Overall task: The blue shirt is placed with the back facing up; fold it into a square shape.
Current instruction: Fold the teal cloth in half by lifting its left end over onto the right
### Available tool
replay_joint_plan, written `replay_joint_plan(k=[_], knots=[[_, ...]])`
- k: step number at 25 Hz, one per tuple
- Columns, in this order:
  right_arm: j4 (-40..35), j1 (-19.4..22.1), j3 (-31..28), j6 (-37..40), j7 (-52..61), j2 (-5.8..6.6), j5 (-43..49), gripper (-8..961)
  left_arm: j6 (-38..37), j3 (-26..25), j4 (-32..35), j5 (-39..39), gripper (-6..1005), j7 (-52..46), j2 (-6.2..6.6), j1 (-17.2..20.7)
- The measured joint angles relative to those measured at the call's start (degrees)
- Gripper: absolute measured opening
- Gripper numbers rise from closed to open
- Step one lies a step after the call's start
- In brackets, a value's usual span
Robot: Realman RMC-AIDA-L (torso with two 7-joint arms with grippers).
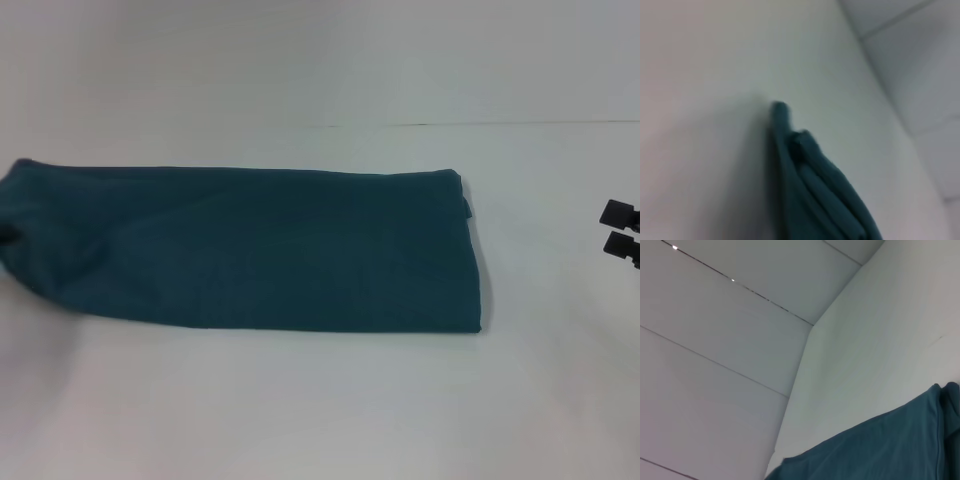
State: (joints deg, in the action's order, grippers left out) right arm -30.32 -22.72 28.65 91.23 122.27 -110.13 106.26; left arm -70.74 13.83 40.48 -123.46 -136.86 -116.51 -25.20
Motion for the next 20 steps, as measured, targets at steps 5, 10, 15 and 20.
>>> replay_joint_plan(k=[5,10,15,20], knots=[[0.0,0.0,0.1,-0.1,-0.3,0.01,0.0,899,-7.7,0.4,0.0,5.7,27,2.2,-0.01,-1.7],[0.0,0.2,0.1,-0.1,-0.4,0.01,0.0,899,-13.2,0.8,-0.3,7.6,27,2.4,-0.39,-5.5],[0.0,0.1,0.2,-0.1,-0.6,-0.05,0.0,899,-14.9,4.6,-0.6,8.3,26,2.0,-2.15,-10.0],[0.0,0.1,0.4,-0.1,-0.7,-0.16,0.8,899,-14.0,8.9,-0.7,9.1,26,2.4,-5.30,-13.6]])
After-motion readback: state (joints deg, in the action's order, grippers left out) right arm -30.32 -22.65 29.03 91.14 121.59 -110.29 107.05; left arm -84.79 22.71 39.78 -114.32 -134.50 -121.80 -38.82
